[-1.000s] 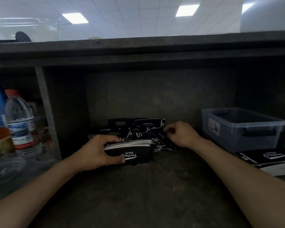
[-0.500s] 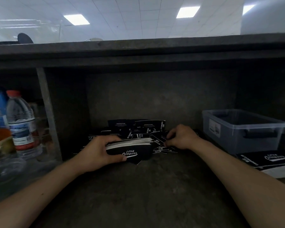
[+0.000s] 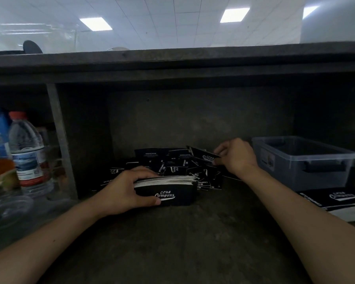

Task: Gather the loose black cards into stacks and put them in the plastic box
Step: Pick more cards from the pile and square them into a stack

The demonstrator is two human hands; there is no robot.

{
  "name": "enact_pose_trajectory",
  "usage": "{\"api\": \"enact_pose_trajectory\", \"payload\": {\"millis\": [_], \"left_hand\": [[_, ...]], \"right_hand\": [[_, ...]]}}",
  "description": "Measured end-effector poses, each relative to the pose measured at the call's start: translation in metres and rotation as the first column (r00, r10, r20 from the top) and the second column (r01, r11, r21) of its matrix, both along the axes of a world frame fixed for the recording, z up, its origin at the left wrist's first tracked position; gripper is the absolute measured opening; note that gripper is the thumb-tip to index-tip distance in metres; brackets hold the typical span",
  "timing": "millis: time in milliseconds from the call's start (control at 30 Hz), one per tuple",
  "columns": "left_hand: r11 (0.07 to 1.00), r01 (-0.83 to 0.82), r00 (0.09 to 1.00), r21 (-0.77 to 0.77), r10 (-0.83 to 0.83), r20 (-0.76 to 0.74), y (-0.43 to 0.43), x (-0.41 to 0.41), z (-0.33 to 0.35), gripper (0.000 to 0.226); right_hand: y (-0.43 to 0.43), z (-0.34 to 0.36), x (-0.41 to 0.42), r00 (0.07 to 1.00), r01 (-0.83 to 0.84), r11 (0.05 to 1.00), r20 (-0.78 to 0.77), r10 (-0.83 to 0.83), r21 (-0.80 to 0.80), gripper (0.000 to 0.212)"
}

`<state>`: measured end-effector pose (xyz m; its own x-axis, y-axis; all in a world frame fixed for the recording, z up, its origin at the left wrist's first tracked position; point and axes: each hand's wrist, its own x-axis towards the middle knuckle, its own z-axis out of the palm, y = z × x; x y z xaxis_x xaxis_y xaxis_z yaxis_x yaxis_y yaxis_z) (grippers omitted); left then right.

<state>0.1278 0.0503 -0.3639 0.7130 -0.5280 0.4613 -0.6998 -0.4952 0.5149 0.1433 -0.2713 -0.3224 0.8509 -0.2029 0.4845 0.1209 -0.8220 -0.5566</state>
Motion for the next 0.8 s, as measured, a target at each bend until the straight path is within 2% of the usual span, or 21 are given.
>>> {"api": "enact_pose_trajectory", "payload": {"millis": [33,100,167,200,267,333,367,400,467,500,533,567,600,700,800], "left_hand": [[1.0,-0.003,1.0,0.003,0.003,0.001,0.0,0.0,0.0,0.055],[1.0,-0.012,1.0,0.001,0.012,-0.01,0.001,0.0,0.001,0.057],[1.0,-0.03,0.999,-0.007,0.03,-0.034,0.002,-0.002,0.002,0.069],[0.999,-0.037,0.998,-0.016,0.036,-0.047,0.002,-0.002,0.002,0.078],[0.998,-0.025,0.996,-0.057,0.02,-0.088,0.001,-0.004,0.002,0.095],[0.996,0.013,0.993,-0.091,-0.024,-0.119,0.0,-0.005,0.002,0.099],[0.996,0.027,0.992,-0.087,-0.038,-0.123,-0.001,-0.006,0.003,0.095],[0.997,0.034,0.991,-0.075,-0.044,-0.123,-0.001,-0.006,0.003,0.088],[0.998,0.032,0.993,-0.061,-0.038,-0.111,-0.002,-0.008,0.004,0.072],[0.998,0.026,0.994,-0.06,-0.032,-0.103,-0.002,-0.008,0.003,0.066],[0.998,0.02,0.995,-0.057,-0.025,-0.093,-0.003,-0.008,0.003,0.061],[0.998,0.014,0.996,-0.053,-0.019,-0.083,-0.003,-0.008,0.003,0.056],[0.999,0.014,0.997,-0.051,-0.018,-0.077,-0.003,-0.007,0.003,0.051],[0.998,0.024,0.995,-0.06,-0.029,-0.1,-0.003,-0.007,0.003,0.039],[0.999,0.015,0.992,-0.051,-0.021,-0.126,-0.003,-0.007,0.002,0.037]], "right_hand": [[0.0,0.0,0.0,1.0,-0.006,0.999,0.002,0.006,0.046,0.017],[0.003,0.001,0.0,0.989,-0.047,0.99,0.143,0.028,0.131,0.008],[0.01,0.005,-0.002,0.956,-0.23,0.945,0.237,0.174,0.234,0.012],[0.014,0.006,-0.005,0.933,-0.349,0.894,0.194,0.303,0.28,0.014],[0.024,0.005,-0.011,0.812,-0.521,0.77,-0.066,0.58,0.368,0.013],[0.03,-0.001,-0.012,0.633,-0.554,0.679,-0.286,0.719,0.482,0.019],[0.031,-0.003,-0.009,0.612,-0.537,0.669,-0.309,0.728,0.514,0.029],[0.032,-0.004,-0.007,0.663,-0.503,0.693,-0.285,0.693,0.515,0.036],[0.027,-0.007,-0.001,0.87,-0.371,0.84,-0.167,0.463,0.396,0.038],[0.021,-0.01,0.003,0.941,-0.272,0.939,-0.144,0.305,0.21,0.036],[0.015,-0.013,0.005,0.972,-0.161,0.986,-0.179,0.151,-0.042,0.034],[0.011,-0.017,0.004,0.971,-0.096,0.965,-0.238,0.037,-0.244,0.037],[0.006,-0.02,0.006,0.955,-0.082,0.937,-0.296,-0.023,-0.338,0.039],[0.006,-0.021,0.007,0.948,-0.075,0.943,-0.317,-0.033,-0.323,0.032],[0.01,-0.016,0.01,0.979,0.089,0.922,-0.139,-0.151,-0.376,0.033]]}}
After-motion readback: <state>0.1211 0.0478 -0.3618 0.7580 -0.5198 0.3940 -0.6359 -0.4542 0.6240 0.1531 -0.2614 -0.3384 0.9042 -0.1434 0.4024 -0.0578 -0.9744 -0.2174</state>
